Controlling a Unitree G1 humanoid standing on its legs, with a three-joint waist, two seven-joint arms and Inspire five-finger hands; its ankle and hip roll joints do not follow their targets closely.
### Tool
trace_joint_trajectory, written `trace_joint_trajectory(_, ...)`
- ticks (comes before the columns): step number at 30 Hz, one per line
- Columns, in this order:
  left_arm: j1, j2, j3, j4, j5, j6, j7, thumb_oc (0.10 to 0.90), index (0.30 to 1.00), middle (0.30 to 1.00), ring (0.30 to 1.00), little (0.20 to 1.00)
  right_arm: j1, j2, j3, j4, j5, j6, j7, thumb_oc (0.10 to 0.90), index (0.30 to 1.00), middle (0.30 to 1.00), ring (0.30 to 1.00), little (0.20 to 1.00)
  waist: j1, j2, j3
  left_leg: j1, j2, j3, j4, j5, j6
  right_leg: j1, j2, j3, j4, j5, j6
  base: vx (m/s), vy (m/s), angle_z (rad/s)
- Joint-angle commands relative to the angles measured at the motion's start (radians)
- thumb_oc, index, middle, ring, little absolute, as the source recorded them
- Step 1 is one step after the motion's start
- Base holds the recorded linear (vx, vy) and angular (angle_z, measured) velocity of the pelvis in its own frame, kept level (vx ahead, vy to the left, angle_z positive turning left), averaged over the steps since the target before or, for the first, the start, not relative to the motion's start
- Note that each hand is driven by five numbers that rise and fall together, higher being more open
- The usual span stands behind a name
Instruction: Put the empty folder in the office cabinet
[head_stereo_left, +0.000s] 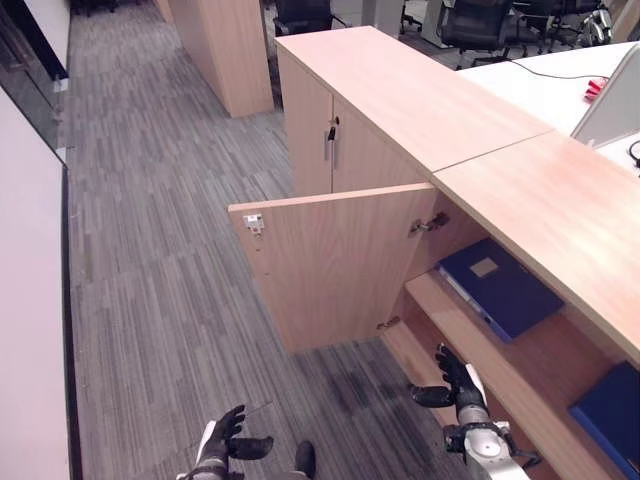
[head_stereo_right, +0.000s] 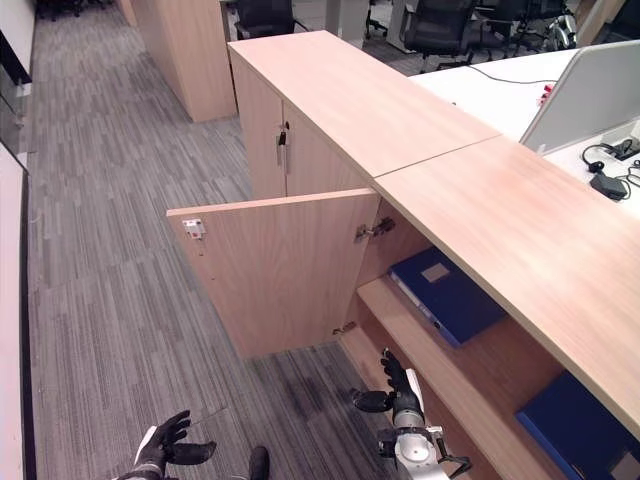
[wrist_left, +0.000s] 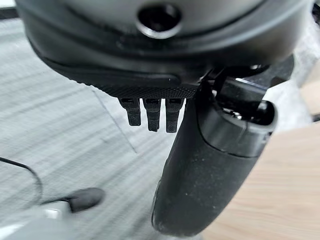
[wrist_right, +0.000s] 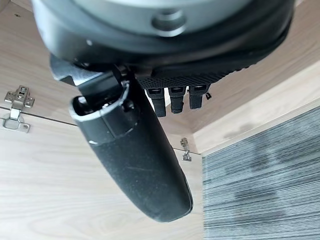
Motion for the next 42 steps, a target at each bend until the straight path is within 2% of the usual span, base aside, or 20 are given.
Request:
trace_joint_trajectory(1,-0.091,0.058,0.008,-0.108,-0.024,-0.088,0.032,0.8,0.9,0.9,0.9,0.9,-0.045,-0.018,-0.013,-0.059,0.004,-0.071,-0.011,0.8,0.9,0.9,0.9,0.9,0.009,0.018,0.006,0.094,0.011,-0.017,0.018,-0.136,-0.037,-0.078,0.088,0.173,0.004,-0.017,0.039,0.01,0.028,0.51)
trace_joint_trajectory(3,-0.103,0.053,0.018,-0.131,-0.053,-0.091,0.038,0.8,0.9,0.9,0.9,0.9,-0.013,-0.02,-0.016,-0.072,0.0,-0.072,-0.007,0.8,0.9,0.9,0.9,0.9,0.006,0.019,-0.008,0.094,0.005,-0.042,0.01,-0.135,-0.035,-0.058,0.094,0.176,-0.021,-0.026,0.026,0.05,-0.005,0.84)
trace_joint_trajectory(9,-0.138,0.051,0.068,-0.199,-0.118,-0.104,0.066,0.8,0.9,0.9,0.9,0.9,0.031,-0.031,-0.009,-0.083,-0.024,-0.06,0.006,0.8,0.9,0.9,0.9,0.9,-0.007,0.014,-0.038,0.122,0.007,-0.052,-0.001,-0.141,-0.041,-0.003,0.097,0.174,-0.086,-0.018,0.017,0.06,-0.006,0.32)
trace_joint_trajectory(12,-0.204,0.091,0.12,-0.201,-0.157,-0.112,0.102,0.8,0.9,0.9,0.9,0.9,0.041,-0.04,-0.002,-0.087,-0.027,-0.058,0.016,0.8,0.9,0.9,0.9,0.9,-0.021,0.013,-0.05,0.136,0.012,-0.045,-0.002,-0.146,-0.048,0.017,0.098,0.173,-0.109,-0.012,0.017,0.03,0.01,-0.04)
trace_joint_trajectory(18,-0.427,0.266,0.202,-0.085,-0.261,-0.113,0.15,0.8,0.9,0.9,0.9,0.9,0.071,-0.075,0.021,-0.121,-0.016,-0.065,0.057,0.8,0.9,0.9,0.9,0.9,-0.063,0.008,-0.073,0.158,0.02,-0.028,-0.002,-0.158,-0.059,0.026,0.097,0.178,-0.12,-0.001,0.022,0.01,0.003,-0.08)
trace_joint_trajectory(21,-0.536,0.348,0.201,-0.01,-0.311,-0.109,0.137,0.8,0.9,0.9,0.9,0.9,0.07,-0.089,0.037,-0.121,-0.011,-0.064,0.075,0.8,0.9,0.9,0.9,0.9,-0.079,0.007,-0.079,0.159,0.022,-0.02,-0.002,-0.159,-0.061,0.021,0.096,0.183,-0.119,0.005,0.027,0.01,0.0,-0.07)
trace_joint_trajectory(22,-0.541,0.35,0.199,-0.005,-0.313,-0.11,0.134,0.8,0.9,0.9,0.9,0.9,0.068,-0.087,0.037,-0.12,-0.011,-0.064,0.076,0.8,0.9,0.9,0.9,0.9,-0.078,0.005,-0.078,0.159,0.022,-0.02,-0.002,-0.159,-0.061,0.02,0.095,0.183,-0.119,0.005,0.027,0.0,0.006,-0.06)
trace_joint_trajectory(23,-0.609,0.395,0.188,0.034,-0.341,-0.106,0.126,0.8,0.9,0.9,0.9,0.9,0.064,-0.097,0.048,-0.112,-0.008,-0.064,0.084,0.8,0.9,0.9,0.9,0.9,-0.088,0.008,-0.083,0.158,0.024,-0.014,-0.002,-0.16,-0.062,0.016,0.095,0.186,-0.119,0.009,0.03,0.0,0.007,-0.07)
trace_joint_trajectory(25,-0.642,0.416,0.181,0.052,-0.355,-0.106,0.118,0.8,0.9,0.9,0.9,0.9,0.061,-0.098,0.05,-0.113,-0.006,-0.064,0.086,0.8,0.9,0.9,0.9,0.9,-0.091,0.007,-0.082,0.158,0.024,-0.01,-0.002,-0.16,-0.062,0.013,0.094,0.189,-0.118,0.011,0.032,0.0,0.008,-0.02)
trace_joint_trajectory(28,-0.752,0.476,0.129,0.084,-0.361,-0.097,0.089,0.8,0.9,0.9,0.9,0.9,0.057,-0.109,0.061,-0.107,0.004,-0.063,0.102,0.8,0.9,0.9,0.9,0.9,-0.107,0.011,-0.085,0.159,0.025,-0.001,-0.002,-0.162,-0.062,0.005,0.092,0.198,-0.116,0.018,0.04,0.0,0.023,-0.09)
trace_joint_trajectory(34,-0.911,0.497,0.025,0.104,-0.344,-0.085,0.068,0.8,0.9,0.9,0.9,0.9,0.048,-0.108,0.075,-0.09,0.01,-0.061,0.115,0.8,0.9,0.9,0.9,0.9,-0.124,0.012,-0.083,0.159,0.025,0.01,-0.002,-0.164,-0.061,-0.006,0.089,0.206,-0.112,0.027,0.05,0.0,0.015,-0.06)
trace_joint_trajectory(40,-0.996,0.447,-0.043,0.087,-0.324,-0.08,0.07,0.8,0.9,0.9,0.9,0.9,0.039,-0.103,0.075,-0.082,0.012,-0.056,0.108,0.8,0.9,0.9,0.9,0.9,-0.138,0.006,-0.078,0.155,0.024,0.02,-0.002,-0.167,-0.059,-0.018,0.087,0.213,-0.111,0.036,0.056,0.0,0.0,0.0)
trace_joint_trajectory(42,-1.011,0.391,-0.071,0.052,-0.315,-0.085,0.07,0.8,0.9,0.9,0.9,0.9,0.03,-0.097,0.073,-0.068,0.014,-0.055,0.101,0.8,0.9,0.9,0.9,0.9,-0.146,0.004,-0.074,0.154,0.024,0.025,-0.002,-0.169,-0.056,-0.024,0.086,0.22,-0.108,0.039,0.059,0.0,0.018,-0.06)
